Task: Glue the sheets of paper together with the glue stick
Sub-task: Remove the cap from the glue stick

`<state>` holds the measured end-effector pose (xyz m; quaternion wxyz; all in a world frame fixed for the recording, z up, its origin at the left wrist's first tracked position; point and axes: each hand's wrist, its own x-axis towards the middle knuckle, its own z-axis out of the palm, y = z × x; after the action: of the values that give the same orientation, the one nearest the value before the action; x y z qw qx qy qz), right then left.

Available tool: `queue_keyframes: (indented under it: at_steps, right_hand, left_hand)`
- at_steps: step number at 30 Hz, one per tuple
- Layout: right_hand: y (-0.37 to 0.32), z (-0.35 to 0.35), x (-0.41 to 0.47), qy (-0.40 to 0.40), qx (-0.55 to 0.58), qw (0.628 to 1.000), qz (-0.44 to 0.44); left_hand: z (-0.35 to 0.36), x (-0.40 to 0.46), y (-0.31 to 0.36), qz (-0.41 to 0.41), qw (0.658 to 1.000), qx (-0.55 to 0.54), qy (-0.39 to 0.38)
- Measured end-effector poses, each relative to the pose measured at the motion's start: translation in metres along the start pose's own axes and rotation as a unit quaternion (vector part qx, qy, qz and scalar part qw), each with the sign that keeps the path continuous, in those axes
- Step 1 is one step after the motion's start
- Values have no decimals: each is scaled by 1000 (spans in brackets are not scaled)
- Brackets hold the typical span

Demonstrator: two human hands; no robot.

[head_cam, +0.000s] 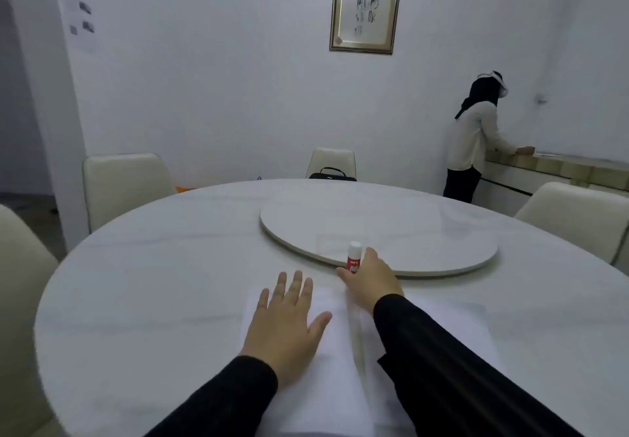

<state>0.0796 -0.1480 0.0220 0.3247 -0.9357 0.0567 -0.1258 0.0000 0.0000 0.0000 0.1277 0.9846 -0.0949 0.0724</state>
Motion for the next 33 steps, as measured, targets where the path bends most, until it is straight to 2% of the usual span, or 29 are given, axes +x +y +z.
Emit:
queue_keyframes:
  at_steps: [6, 8, 10, 12, 15, 19, 22, 26, 29, 33]
  right_hand:
    - [8, 18, 15, 27, -36, 999, 26]
    - [12, 17, 14, 41, -19, 999, 16]
    - [13, 11, 8, 40, 35, 999, 5]
    - [8, 1, -2, 40, 94, 994, -24]
    - [-2, -20, -27, 34, 156, 983, -91]
    - [-12, -37, -63, 23, 214, 966, -141]
    - [-15, -41, -86, 13, 230, 962, -147]
    - [-12, -43, -114, 44, 259, 955, -135]
    - [-8, -40, -130, 53, 303, 943, -125]
    - [-10, -40, -143, 45, 414, 906, -80]
  left_hand:
    - [7, 14, 2, -2, 999, -40, -6]
    - [1, 18, 5, -1, 997, -81, 7]
    - [-7, 22, 11, 0, 985, -169, 23]
    - [-20, 25, 19, -8, 957, -287, 38]
    - [-40, 28, 33, -9, 881, -468, 71]
    - [-57, 22, 49, 25, 794, -605, 53]
    - [-59, 11, 57, 32, 788, -611, 72]
    - [-62, -3, 58, 2, 769, -631, 98]
    - [-64, -13, 54, -16, 751, -654, 89]
    - [-59, -24, 50, 16, 760, -648, 39]
